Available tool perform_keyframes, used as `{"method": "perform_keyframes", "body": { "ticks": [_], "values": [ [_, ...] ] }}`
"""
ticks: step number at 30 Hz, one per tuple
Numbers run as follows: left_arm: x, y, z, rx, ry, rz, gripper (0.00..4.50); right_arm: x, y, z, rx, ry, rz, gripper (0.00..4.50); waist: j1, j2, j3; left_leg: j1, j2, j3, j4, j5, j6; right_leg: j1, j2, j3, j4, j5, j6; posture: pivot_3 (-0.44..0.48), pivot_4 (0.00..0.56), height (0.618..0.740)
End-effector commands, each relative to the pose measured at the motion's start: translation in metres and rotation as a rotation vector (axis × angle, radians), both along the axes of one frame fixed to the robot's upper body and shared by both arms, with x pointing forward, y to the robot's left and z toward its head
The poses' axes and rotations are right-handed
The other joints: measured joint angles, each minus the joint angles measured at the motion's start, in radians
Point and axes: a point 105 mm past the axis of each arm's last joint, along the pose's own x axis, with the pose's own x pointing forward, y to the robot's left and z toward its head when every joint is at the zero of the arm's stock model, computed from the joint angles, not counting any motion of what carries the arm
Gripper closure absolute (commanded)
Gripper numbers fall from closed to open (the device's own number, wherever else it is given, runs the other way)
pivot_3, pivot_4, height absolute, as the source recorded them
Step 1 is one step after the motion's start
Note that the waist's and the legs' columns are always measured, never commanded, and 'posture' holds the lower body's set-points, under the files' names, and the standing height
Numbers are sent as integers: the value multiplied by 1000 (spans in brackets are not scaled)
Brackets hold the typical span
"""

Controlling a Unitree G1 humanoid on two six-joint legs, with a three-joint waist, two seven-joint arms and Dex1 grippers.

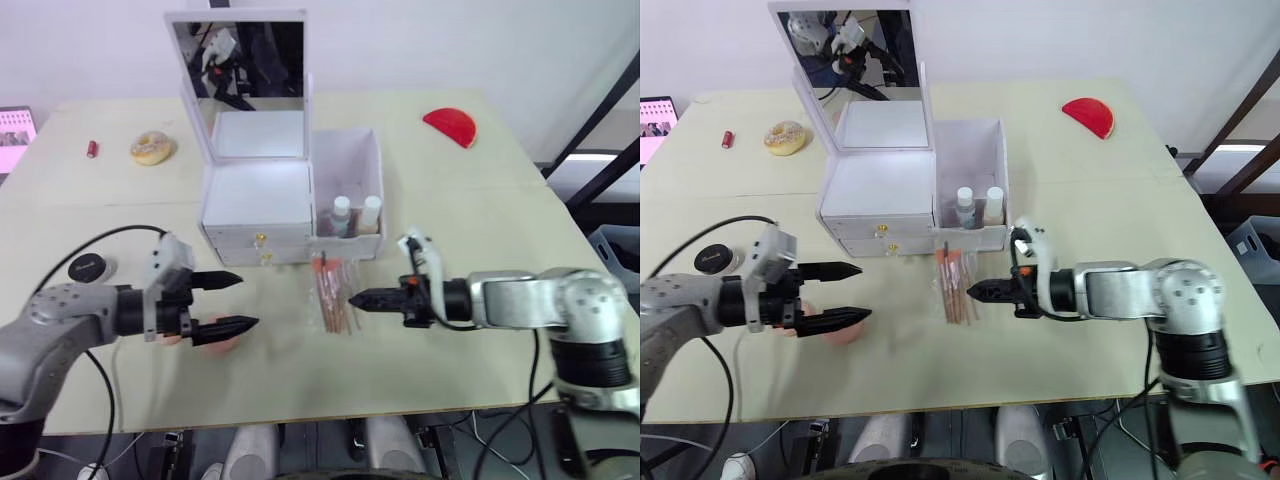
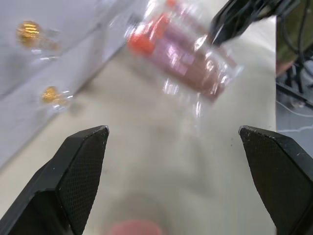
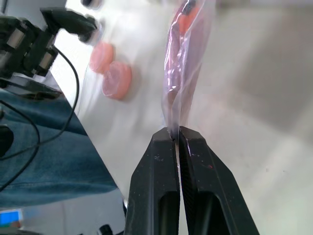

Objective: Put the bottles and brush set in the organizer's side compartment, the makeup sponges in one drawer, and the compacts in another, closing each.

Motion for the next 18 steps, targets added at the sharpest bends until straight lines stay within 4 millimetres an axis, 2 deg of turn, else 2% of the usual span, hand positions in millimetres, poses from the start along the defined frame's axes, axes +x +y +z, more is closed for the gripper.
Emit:
{"method": "perform_keyframes", "body": {
  "ticks": [1, 4, 6, 9, 13, 15, 18],
  "values": [
    [-1, 13, 18, -6, -46, 51, 27, -9, -2, 44, 87, -139, 70, 4500, 2, 1, 1, 0, 0, 0, 0, 0, 0, 0, 0, 0, 0, 0, 0, 0, 150, 739],
    [0, 17, 22, -12, -56, 81, 27, -9, -8, 70, 114, -218, 103, 4500, 3, 0, 2, -1, 0, 1, 1, 0, 0, 0, 0, 0, -2, 0, 0, 0, 150, 739],
    [2, 14, 24, -24, -65, 79, 27, 8, -13, 94, 144, -271, 55, 4500, 0, 0, 2, -1, 0, 1, 0, 0, 0, 1, 0, 0, -3, 0, 0, 0, 150, 739],
    [3, 10, 27, -34, -78, 67, 27, 30, -17, 117, 162, -291, -11, 4500, 2, -1, 2, -1, 0, 1, 1, 0, 0, 0, 0, 0, -3, 0, -1, 0, 150, 739],
    [5, 7, 31, -39, -98, 56, 27, 54, -20, 129, 146, -260, -84, 4500, 3, -1, 2, -2, 0, 1, 0, 0, 0, 0, 0, 0, -4, 3, -5, 0, 150, 739],
    [7, 7, 37, -36, -127, 56, 27, 77, -21, 134, 145, -231, -151, 4500, 2, -1, 2, -5, 0, 1, -1, 0, 0, -2, 0, 0, -5, 3, -5, 0, 150, 739],
    [10, 8, 49, -50, -161, 64, 27, 98, -19, 134, 133, -195, -192, 4500, 0, -1, 2, -11, 0, 2, 0, 0, 0, -10, 0, 1, -4, 4, -6, 0, 150, 739]
  ]
}}
